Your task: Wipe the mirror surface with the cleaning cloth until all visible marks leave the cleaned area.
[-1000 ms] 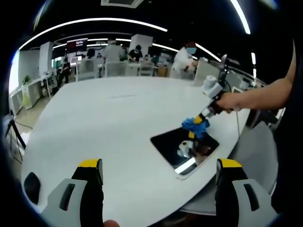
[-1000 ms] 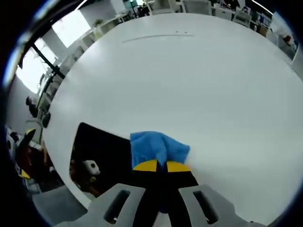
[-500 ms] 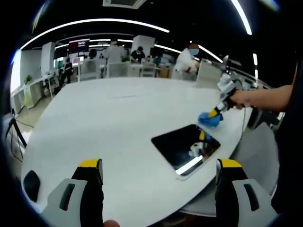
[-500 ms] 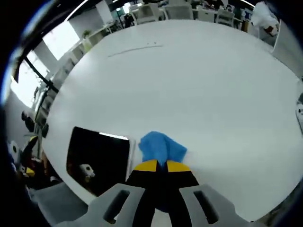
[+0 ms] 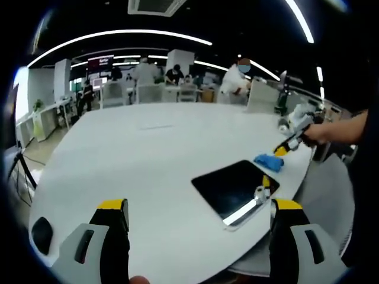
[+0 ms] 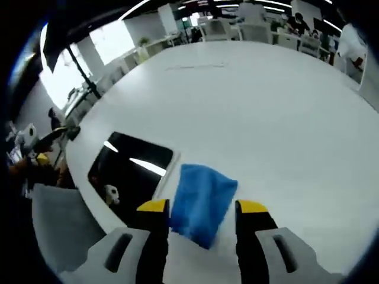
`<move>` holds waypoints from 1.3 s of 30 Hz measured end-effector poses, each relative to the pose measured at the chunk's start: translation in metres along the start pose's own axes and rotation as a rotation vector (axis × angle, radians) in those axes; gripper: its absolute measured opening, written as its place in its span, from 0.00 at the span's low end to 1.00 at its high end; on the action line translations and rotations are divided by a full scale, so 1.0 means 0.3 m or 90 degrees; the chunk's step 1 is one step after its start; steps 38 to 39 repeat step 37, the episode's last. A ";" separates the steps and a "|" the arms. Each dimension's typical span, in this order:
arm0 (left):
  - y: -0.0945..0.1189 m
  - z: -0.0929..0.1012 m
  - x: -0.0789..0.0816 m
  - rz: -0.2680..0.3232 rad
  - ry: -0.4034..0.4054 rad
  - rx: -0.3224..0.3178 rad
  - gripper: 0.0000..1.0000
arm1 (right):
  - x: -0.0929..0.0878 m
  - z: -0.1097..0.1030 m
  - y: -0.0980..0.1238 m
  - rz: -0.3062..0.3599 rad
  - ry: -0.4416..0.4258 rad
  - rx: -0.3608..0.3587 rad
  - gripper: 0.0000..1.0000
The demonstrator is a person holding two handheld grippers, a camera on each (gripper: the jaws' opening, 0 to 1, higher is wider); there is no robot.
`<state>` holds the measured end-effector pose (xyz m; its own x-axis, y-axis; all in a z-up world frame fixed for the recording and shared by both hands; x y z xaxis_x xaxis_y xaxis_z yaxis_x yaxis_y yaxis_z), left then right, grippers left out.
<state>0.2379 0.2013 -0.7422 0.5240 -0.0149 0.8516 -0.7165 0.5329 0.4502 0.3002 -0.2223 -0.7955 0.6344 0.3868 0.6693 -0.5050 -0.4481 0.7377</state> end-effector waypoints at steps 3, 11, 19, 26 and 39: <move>0.017 -0.020 -0.008 -0.011 -0.003 0.000 1.00 | -0.033 0.066 0.095 0.039 0.038 -0.057 0.73; 0.038 -0.049 0.012 0.003 -0.011 0.013 1.00 | -0.224 0.071 0.232 0.046 0.057 -0.047 1.00; 0.053 -0.064 0.029 0.015 -0.002 0.021 1.00 | -0.233 0.077 0.325 0.088 0.077 -0.074 1.00; 0.077 -0.068 0.043 0.029 0.004 0.029 1.00 | -0.206 0.038 0.295 0.095 0.075 -0.054 1.00; 0.094 -0.082 0.024 0.022 0.013 0.043 1.00 | -0.175 0.043 0.293 0.103 0.085 -0.047 1.00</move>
Point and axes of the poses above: the point that each gripper's makers call its tool centre point, and the gripper's own axes: y roughly backward along the fingers, z roughly to its right, x roughly out of its top, the point moved 3 cm from there along y, roughly backward along the fingers, and after that the axes turned 9 degrees about y, right-handed, at the moved point
